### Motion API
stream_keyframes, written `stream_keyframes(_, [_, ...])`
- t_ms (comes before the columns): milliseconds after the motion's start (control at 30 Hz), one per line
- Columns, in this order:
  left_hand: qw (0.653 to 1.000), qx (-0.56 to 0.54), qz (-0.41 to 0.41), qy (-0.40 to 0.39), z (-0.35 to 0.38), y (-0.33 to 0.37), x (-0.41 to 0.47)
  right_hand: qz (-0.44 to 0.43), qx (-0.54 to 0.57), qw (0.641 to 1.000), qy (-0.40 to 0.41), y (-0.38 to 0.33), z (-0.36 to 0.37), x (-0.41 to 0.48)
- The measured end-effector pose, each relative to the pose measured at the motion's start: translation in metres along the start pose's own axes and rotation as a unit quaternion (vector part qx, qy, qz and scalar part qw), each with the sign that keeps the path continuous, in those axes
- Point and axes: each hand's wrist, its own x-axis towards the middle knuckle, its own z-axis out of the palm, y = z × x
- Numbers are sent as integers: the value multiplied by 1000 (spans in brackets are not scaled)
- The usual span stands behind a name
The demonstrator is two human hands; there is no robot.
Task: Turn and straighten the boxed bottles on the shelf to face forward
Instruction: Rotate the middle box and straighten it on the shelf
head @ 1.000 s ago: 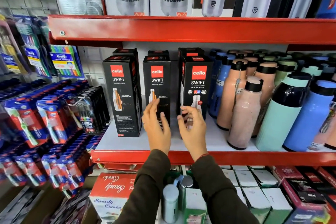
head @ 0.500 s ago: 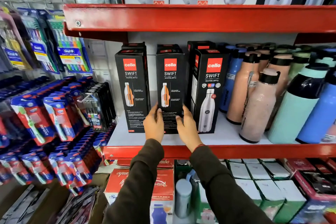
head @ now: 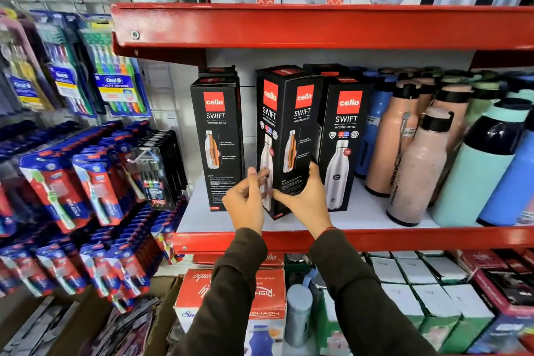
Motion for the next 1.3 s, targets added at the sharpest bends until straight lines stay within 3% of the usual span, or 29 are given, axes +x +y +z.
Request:
stream_keyframes(200, [986, 127, 109, -12, -2, -3, 11, 2, 18, 999, -34, 5, -7, 3])
stream_keyframes(367, [987, 144, 22, -70, -4, -11, 22, -24, 21, 997, -72, 2, -8, 3])
stream_keyframes(633, [992, 95, 33, -79, -4, -13, 15, -42, 5, 996, -75, 5, -9, 5])
stream_keyframes(1300, [982, 170, 50, -67, -2, -21, 14, -43, -55, 997, -42, 18, 8, 10])
